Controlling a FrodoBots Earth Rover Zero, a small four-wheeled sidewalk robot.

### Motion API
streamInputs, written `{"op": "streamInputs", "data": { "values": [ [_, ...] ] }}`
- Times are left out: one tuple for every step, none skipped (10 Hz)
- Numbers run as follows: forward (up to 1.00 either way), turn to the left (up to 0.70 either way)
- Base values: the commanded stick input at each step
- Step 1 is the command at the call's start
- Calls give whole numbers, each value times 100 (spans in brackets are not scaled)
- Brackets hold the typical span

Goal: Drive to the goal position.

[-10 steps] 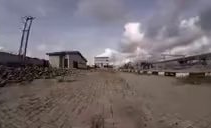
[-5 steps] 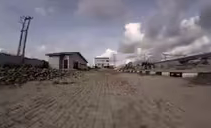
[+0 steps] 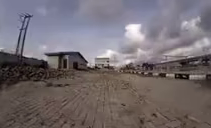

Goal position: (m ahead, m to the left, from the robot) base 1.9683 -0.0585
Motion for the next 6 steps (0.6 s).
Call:
{"op": "streamInputs", "data": {
  "values": [
    [100, 0],
    [100, 0],
    [100, 0],
    [100, 0],
    [100, 0],
    [100, 0]
  ]
}}
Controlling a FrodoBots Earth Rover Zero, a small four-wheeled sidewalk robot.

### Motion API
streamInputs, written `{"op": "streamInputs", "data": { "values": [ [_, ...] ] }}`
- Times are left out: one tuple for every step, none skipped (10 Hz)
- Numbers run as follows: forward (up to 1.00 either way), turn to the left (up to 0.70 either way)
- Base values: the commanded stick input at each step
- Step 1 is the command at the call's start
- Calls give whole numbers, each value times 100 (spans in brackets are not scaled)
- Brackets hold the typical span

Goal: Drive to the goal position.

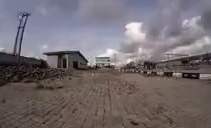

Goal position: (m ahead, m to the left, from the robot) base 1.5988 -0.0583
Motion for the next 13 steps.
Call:
{"op": "streamInputs", "data": {
  "values": [
    [100, 0],
    [100, 0],
    [100, 0],
    [100, 0],
    [100, 0],
    [100, 0],
    [100, 0],
    [100, 0],
    [100, 0],
    [100, 0],
    [100, 0],
    [100, 0],
    [100, 0]
  ]
}}
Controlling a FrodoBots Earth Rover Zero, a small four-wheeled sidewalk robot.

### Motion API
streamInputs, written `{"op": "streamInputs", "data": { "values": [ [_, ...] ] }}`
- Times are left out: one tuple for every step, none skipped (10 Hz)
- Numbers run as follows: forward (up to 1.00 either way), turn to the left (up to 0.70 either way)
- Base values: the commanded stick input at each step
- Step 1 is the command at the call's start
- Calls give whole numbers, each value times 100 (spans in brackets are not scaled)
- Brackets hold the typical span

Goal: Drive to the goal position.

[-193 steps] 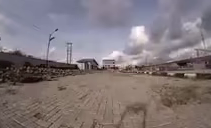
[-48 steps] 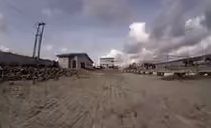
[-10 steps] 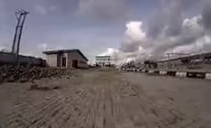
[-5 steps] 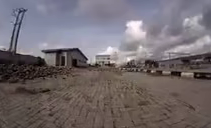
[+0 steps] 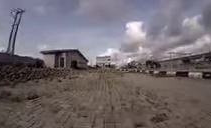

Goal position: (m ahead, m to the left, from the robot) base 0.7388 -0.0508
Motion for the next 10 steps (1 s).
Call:
{"op": "streamInputs", "data": {
  "values": [
    [100, 0],
    [100, 0],
    [100, 0],
    [100, 0],
    [100, 0],
    [100, 0],
    [100, 0],
    [100, 0],
    [100, 0],
    [100, 0]
  ]
}}
